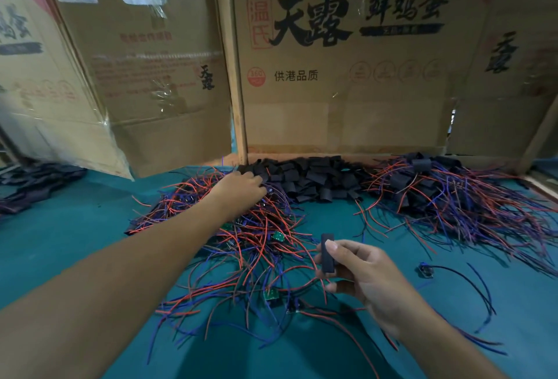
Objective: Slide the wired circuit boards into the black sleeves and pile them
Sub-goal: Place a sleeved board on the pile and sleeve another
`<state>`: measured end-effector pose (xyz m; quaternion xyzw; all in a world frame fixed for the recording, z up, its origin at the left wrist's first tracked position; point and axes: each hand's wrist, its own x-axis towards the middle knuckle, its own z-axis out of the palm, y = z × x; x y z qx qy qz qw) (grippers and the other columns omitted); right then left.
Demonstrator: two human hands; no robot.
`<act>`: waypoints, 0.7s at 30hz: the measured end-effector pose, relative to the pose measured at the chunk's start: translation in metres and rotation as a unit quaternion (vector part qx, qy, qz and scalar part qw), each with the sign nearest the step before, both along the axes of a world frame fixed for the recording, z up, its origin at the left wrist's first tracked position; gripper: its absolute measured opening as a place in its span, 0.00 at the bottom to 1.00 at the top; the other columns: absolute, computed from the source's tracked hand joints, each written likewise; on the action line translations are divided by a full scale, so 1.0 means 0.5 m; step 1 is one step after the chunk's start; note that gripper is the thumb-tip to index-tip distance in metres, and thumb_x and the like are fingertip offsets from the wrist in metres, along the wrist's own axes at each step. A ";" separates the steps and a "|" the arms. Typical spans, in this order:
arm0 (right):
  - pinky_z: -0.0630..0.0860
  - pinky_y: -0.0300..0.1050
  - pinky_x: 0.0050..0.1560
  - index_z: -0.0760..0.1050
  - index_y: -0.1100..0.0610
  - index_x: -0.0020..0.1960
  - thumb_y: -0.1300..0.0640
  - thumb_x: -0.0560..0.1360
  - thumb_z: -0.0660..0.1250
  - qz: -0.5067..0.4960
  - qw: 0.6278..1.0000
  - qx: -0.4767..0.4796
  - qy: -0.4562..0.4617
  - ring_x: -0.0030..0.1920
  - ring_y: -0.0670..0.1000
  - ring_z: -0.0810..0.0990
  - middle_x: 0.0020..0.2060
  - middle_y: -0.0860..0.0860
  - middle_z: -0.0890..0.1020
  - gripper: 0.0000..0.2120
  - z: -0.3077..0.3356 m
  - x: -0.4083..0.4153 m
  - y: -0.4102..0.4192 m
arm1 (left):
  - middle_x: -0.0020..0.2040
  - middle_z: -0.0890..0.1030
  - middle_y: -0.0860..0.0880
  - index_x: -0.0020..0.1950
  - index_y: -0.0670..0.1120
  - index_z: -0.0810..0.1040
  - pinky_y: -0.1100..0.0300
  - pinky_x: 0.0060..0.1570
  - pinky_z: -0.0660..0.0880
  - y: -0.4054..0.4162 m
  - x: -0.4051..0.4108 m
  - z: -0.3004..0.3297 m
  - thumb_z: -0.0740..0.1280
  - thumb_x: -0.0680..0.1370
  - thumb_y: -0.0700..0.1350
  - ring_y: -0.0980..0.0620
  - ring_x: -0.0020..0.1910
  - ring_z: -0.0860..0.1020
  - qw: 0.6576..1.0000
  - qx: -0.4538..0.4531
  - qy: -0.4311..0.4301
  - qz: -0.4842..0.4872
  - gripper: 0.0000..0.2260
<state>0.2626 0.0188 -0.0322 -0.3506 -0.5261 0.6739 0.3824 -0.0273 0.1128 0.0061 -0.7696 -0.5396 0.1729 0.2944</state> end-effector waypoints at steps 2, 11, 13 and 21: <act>0.78 0.42 0.36 0.84 0.57 0.47 0.40 0.66 0.77 0.003 1.000 0.004 -0.007 0.44 0.53 0.84 0.45 0.58 0.85 0.22 -0.004 0.000 0.001 | 0.64 0.75 0.44 0.66 0.44 0.73 0.50 0.55 0.75 0.001 -0.008 0.006 0.68 0.78 0.36 0.43 0.60 0.74 0.999 0.011 0.032 -0.031 0.17; 0.78 0.43 0.38 0.84 0.57 0.47 0.40 0.67 0.73 0.008 1.000 0.012 -0.024 0.45 0.53 0.82 0.48 0.61 0.84 0.21 -0.012 -0.002 0.004 | 0.66 0.72 0.45 0.69 0.45 0.70 0.53 0.56 0.75 0.006 -0.027 0.004 0.64 0.82 0.42 0.45 0.63 0.72 0.998 -0.055 -0.022 -0.013 0.15; 0.78 0.42 0.37 0.84 0.58 0.46 0.41 0.66 0.73 0.008 1.000 0.007 -0.022 0.43 0.53 0.83 0.48 0.62 0.84 0.21 -0.014 -0.004 0.003 | 0.65 0.73 0.46 0.68 0.46 0.72 0.53 0.52 0.74 0.007 -0.020 -0.004 0.66 0.81 0.40 0.45 0.63 0.73 0.999 -0.033 -0.002 0.022 0.15; 0.78 0.43 0.36 0.84 0.58 0.45 0.41 0.65 0.73 0.005 1.000 0.004 -0.011 0.42 0.54 0.83 0.47 0.62 0.84 0.21 -0.018 -0.001 0.004 | 0.58 0.77 0.45 0.62 0.43 0.74 0.50 0.51 0.72 -0.003 -0.007 0.014 0.60 0.82 0.48 0.45 0.56 0.76 0.997 -0.013 0.066 -0.037 0.12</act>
